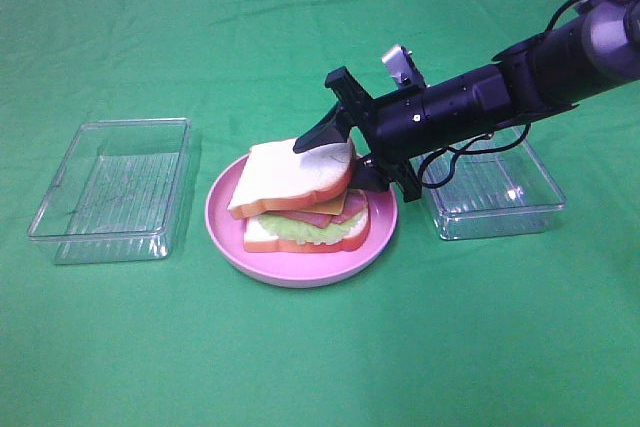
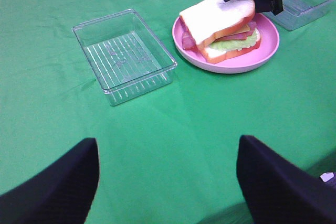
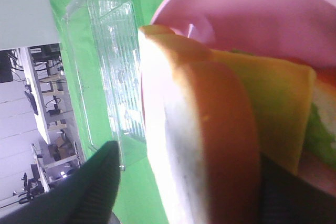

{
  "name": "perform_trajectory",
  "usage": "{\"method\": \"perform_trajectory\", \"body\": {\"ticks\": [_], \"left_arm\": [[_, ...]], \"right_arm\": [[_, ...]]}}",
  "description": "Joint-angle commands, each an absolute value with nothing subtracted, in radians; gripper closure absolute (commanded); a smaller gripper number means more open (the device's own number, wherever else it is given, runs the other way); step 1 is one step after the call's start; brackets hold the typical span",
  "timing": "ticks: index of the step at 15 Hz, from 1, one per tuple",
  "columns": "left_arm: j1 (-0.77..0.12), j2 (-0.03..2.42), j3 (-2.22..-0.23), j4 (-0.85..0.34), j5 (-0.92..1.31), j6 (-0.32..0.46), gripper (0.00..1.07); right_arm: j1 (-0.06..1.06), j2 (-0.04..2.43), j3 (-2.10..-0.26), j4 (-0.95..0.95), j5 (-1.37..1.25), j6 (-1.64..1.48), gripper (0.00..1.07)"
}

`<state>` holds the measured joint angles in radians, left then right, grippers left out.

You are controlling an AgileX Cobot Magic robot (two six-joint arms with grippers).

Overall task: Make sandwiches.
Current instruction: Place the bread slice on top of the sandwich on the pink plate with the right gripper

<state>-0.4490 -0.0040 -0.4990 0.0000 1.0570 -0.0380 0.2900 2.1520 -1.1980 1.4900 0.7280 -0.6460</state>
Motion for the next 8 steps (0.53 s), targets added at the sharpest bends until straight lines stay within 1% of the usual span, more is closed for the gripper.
{"method": "perform_trajectory", "body": {"ticks": [1,7,8], "left_arm": [[-0.451,-0.028,-0.498,0.000,1.046,-0.038,0.36],[-0.451,-0.028,-0.498,0.000,1.046,-0.038,0.36],[-0.451,-0.028,-0.498,0.000,1.046,-0.038,0.36]], "right_arm": [[0.292,2.149,-1.197,1.460,0.743,-0.641,0.36],[0.292,2.149,-1.201,1.370,0.743,-0.641,0.36],[0.292,2.145,-1.203,1.350,0.741,-0.641,0.35]]}}
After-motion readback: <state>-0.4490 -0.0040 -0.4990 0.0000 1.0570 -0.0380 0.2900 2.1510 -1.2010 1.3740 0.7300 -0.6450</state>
